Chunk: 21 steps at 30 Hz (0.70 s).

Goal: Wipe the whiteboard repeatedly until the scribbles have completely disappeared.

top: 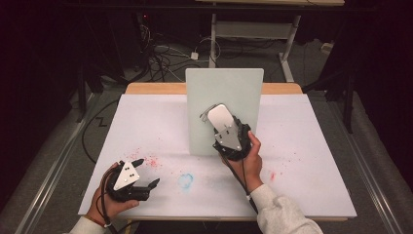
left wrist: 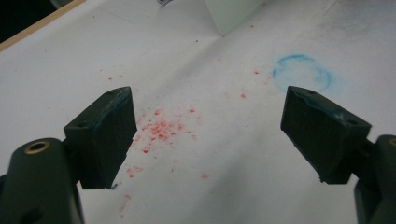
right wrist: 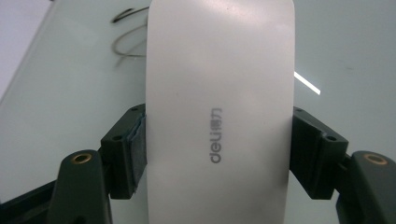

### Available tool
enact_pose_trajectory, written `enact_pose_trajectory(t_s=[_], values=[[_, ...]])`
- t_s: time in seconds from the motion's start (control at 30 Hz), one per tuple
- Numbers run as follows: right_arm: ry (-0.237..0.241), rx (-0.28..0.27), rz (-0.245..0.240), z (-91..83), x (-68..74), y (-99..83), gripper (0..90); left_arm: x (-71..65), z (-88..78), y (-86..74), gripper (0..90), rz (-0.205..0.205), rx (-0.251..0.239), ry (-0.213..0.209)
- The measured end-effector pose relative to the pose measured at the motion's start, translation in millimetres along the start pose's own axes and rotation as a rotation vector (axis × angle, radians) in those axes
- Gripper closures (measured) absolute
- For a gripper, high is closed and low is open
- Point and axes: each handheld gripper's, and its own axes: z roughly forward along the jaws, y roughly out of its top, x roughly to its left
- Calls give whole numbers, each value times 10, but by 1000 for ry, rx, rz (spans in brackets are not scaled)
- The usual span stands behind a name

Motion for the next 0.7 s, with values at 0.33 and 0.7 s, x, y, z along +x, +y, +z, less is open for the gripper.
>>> enact_pose_trajectory(t_s=[0.33,0.7], values=[[59,17,-109,24,265,-15,310,18,-32,-25,173,-5,1,6],[-50,-11,46,-13,-395,147,310,18,-33,-32,173,-10,2,8]])
